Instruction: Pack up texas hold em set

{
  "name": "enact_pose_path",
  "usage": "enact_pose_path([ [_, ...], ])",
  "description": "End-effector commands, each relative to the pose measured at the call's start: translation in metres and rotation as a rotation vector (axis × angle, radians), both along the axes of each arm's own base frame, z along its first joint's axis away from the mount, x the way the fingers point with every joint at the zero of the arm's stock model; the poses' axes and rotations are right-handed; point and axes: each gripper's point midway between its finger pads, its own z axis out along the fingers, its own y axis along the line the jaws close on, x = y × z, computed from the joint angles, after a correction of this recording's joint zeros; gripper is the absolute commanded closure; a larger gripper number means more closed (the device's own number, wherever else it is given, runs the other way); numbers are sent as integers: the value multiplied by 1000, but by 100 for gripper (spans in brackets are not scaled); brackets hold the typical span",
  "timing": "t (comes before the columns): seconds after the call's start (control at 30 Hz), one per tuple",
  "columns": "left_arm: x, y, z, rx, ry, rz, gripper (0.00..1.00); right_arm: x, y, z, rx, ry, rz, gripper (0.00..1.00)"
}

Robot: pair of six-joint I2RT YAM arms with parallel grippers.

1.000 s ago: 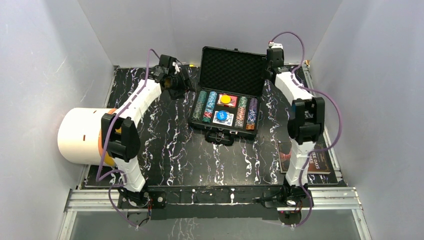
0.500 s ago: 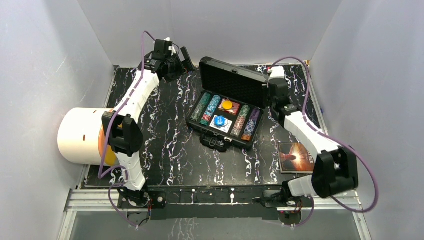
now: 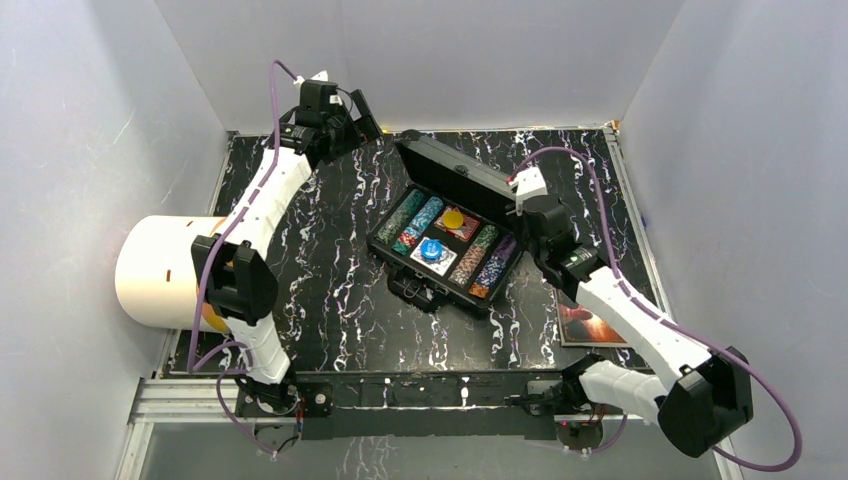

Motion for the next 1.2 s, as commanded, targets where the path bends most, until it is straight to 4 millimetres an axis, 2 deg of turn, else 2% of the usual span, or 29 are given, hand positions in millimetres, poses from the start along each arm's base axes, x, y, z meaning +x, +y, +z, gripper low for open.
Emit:
enact_pose_path([
  [0.0,-3,1,43,-54,-100,4,1,-18,17,25,-28,-41,100,48],
  [0.1,-3,-2,39,-60,-85,-7,2,-38,30,28,19,-4,188,36],
  [0.23,-2,0,35,-57,-76,-22,2,-77,52,34,93,119,378,28],
  [0.33,-1,8,29,-115,-48,-60,2,-110,72,56,195,192,537,26],
  [0.4,-1,29,21,-190,-12,-37,2,-124,84,74,277,205,605,22],
  [0.53,-25,38,6,-175,11,-62,2,-123,109,100,431,196,635,19],
  [0.6,-40,41,1,-162,23,-68,2,-112,120,109,508,178,595,18],
  [0.67,-58,42,-9,-167,50,-72,2,-92,125,107,560,168,508,17],
  [0.73,-79,39,-21,-198,90,-75,2,-70,129,100,581,180,406,18],
  [0.8,-102,36,-36,-236,133,-72,2,-53,136,85,571,234,334,19],
  [0.9,-135,20,-55,-315,169,-90,2,-38,142,56,519,336,260,23],
  [1.03,-173,-11,-83,-324,198,-139,2,-34,145,13,407,451,231,24],
  [1.17,-203,-42,-113,-283,218,-211,2,-43,134,-30,235,552,151,24],
])
